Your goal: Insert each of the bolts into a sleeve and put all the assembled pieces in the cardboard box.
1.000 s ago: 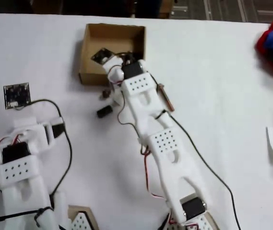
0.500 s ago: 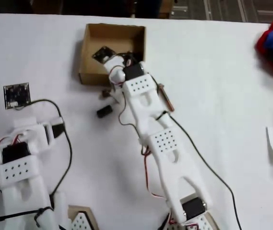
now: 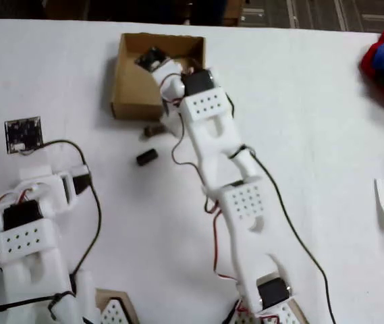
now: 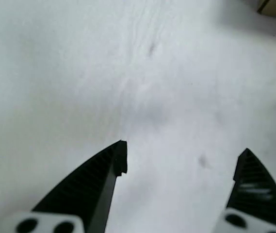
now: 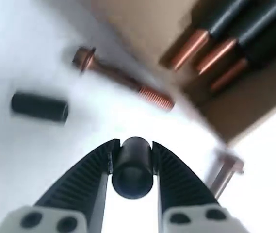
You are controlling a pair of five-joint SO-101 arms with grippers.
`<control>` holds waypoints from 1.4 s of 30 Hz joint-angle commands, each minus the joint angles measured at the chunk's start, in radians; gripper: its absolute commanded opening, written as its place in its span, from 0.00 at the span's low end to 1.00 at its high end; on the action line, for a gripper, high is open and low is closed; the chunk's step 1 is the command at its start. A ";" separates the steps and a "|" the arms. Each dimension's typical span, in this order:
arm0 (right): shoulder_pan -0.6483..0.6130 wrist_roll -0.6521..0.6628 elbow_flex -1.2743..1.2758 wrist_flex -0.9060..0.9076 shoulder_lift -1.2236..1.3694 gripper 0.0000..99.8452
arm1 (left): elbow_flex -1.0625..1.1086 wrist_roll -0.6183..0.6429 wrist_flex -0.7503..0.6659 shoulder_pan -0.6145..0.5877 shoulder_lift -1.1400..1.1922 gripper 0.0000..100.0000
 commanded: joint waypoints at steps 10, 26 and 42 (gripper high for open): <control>-0.015 0.048 0.888 -0.077 -0.496 0.02 | -0.028 0.005 0.000 -0.008 -0.021 0.36; -0.018 0.048 0.905 -0.232 -0.300 0.06 | -0.028 0.005 0.006 -0.006 -0.021 0.36; -0.016 0.046 0.729 -0.185 -0.297 0.21 | -0.024 0.005 0.008 -0.006 -0.021 0.36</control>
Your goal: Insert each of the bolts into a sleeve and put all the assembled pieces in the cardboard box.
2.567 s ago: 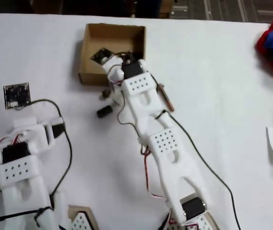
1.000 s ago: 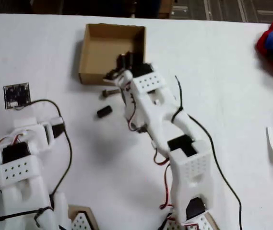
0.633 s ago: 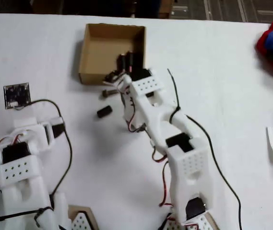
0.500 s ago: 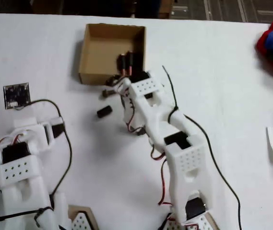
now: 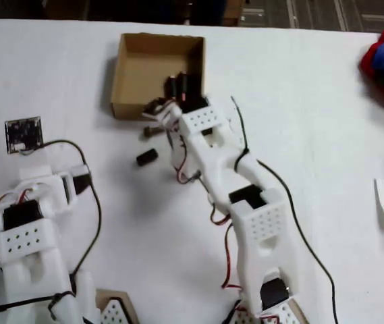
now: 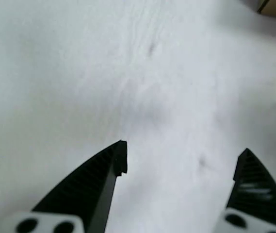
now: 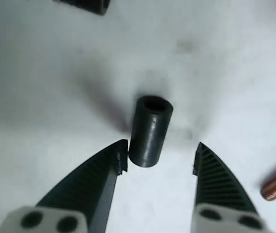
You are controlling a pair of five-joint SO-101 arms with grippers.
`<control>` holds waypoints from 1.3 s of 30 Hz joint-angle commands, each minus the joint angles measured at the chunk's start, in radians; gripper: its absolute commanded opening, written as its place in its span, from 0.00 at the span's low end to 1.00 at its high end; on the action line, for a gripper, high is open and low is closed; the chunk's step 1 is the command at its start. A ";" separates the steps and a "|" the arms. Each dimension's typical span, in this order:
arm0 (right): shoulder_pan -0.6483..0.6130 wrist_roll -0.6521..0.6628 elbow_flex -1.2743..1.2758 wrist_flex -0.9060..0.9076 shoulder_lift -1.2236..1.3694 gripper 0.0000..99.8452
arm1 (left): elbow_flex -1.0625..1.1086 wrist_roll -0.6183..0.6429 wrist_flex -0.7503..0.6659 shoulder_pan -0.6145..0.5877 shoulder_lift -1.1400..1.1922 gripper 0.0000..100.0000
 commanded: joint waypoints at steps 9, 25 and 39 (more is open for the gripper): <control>-0.007 0.000 -0.083 0.051 0.004 0.21 | -0.027 0.005 0.008 -0.006 -0.021 0.36; -0.008 -0.133 -0.092 -0.030 0.114 0.21 | -0.027 0.005 0.008 -0.008 -0.021 0.36; 0.042 -0.130 -0.091 0.015 0.176 0.02 | -0.028 0.005 0.006 -0.005 -0.021 0.36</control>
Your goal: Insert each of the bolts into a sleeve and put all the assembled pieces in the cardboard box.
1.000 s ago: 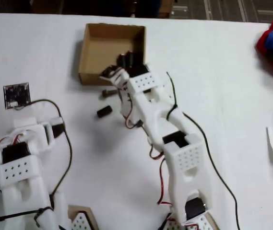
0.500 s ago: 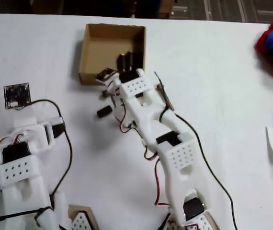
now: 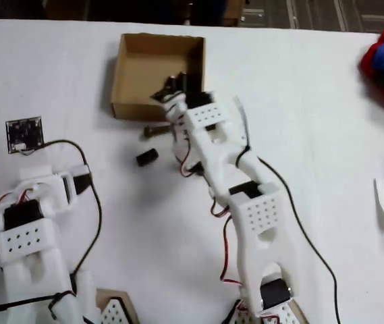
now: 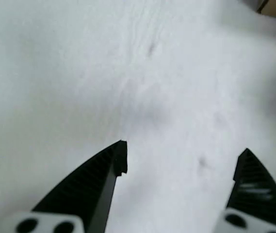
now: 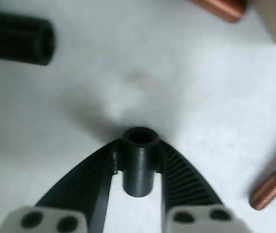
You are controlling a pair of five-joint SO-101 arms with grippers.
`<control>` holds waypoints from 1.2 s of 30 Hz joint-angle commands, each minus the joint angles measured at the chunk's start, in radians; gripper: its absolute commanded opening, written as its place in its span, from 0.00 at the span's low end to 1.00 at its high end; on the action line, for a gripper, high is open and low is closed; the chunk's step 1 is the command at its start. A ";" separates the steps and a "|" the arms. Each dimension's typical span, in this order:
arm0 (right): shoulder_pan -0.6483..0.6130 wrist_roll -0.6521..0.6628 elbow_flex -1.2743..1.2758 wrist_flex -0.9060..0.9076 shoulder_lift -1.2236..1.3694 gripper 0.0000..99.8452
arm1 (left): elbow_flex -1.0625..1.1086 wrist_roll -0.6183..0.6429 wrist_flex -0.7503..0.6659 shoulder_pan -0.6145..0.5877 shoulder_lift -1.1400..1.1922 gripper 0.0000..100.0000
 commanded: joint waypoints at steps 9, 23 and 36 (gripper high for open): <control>0.005 -0.002 0.011 0.058 0.016 0.02 | -0.027 0.005 0.006 -0.006 -0.021 0.36; 0.004 0.000 0.009 0.120 0.015 0.07 | -0.027 0.005 0.006 -0.006 -0.021 0.36; 0.005 0.009 0.011 0.133 0.016 0.13 | -0.028 0.005 0.006 -0.006 -0.021 0.36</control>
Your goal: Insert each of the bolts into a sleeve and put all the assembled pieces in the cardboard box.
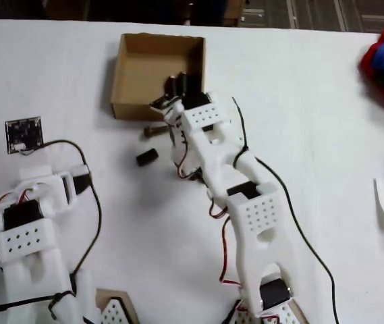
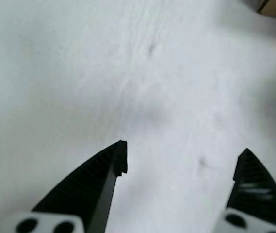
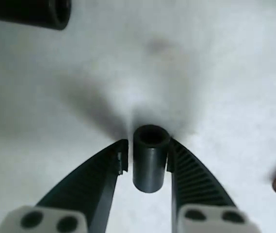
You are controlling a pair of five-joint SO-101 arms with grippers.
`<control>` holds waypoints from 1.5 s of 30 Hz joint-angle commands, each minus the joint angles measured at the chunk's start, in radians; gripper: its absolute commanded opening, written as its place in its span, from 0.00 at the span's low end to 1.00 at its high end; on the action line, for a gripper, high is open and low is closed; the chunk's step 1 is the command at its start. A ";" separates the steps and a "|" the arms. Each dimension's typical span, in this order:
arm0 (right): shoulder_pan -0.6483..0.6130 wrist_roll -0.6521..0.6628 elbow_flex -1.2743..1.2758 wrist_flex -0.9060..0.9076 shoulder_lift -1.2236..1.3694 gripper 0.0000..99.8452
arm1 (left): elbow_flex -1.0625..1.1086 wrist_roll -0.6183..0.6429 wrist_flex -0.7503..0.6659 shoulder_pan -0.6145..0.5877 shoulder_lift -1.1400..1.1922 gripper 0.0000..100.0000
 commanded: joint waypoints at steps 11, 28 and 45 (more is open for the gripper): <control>0.027 0.066 -0.014 0.047 -0.036 0.02 | -0.028 0.005 0.008 -0.006 -0.015 0.36; 0.392 0.071 0.562 -0.076 -0.903 0.02 | -0.803 -0.043 0.391 0.434 0.718 0.36; 0.615 0.239 1.169 -0.274 -1.305 0.02 | -1.804 -0.433 0.666 0.522 1.556 0.32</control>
